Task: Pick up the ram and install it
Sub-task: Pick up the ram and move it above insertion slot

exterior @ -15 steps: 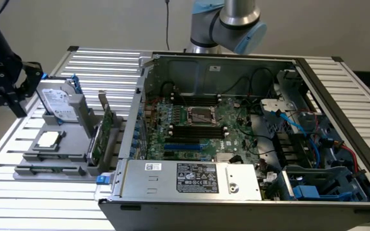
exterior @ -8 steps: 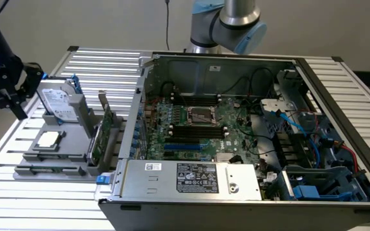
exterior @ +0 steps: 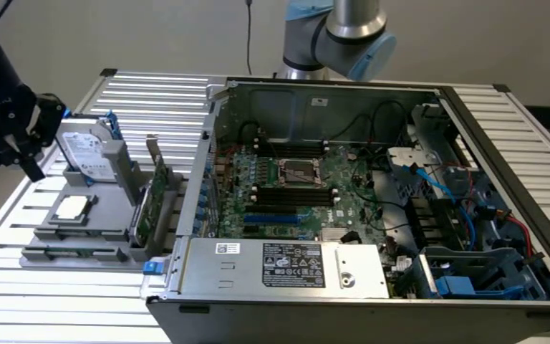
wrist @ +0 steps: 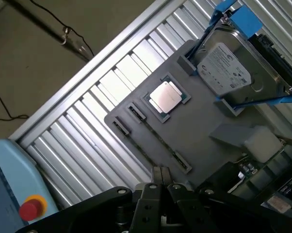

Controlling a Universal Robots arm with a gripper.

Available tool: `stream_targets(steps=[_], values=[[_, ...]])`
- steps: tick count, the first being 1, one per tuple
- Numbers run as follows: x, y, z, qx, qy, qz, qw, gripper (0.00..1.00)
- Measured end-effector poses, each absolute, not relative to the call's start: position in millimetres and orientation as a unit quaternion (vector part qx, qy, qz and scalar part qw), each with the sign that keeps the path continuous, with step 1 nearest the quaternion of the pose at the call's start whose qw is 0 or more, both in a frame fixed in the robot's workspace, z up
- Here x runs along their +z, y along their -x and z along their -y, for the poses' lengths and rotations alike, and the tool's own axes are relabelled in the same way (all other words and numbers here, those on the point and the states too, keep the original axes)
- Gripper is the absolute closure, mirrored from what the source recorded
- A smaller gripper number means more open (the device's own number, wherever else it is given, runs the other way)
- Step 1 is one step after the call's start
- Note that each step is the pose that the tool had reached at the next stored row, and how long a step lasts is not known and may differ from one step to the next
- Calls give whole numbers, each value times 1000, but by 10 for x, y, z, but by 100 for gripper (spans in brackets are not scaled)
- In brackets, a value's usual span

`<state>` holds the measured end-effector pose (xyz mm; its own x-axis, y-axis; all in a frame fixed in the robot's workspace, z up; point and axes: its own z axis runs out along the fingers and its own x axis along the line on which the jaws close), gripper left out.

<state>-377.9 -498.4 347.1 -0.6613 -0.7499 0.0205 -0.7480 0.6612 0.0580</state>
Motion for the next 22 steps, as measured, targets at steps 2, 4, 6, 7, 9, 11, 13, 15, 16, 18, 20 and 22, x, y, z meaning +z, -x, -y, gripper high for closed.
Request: stream_targets(steps=[2,4,6,7,9,11,13,15,16,18,20,22], values=[[3465,3779,4984,-20,-426,904,17,89],[3460,3779,4983,-17,-443,896,13,89],[3454,3779,4984,-15,-458,889,9,89],[3452,3779,4984,-14,-466,885,7,89],[3443,3778,4983,-13,-482,876,5,89],[3431,3778,4984,-12,-498,867,5,89],[3415,3779,4984,-12,-513,858,5,89],[3400,3779,4984,-12,-529,848,5,89],[3391,3778,4984,-12,-537,844,5,89],[3377,3779,4983,-12,-552,834,6,89],[3363,3779,4984,-12,-567,824,6,89],[3348,3779,4983,-12,-582,813,6,89]])
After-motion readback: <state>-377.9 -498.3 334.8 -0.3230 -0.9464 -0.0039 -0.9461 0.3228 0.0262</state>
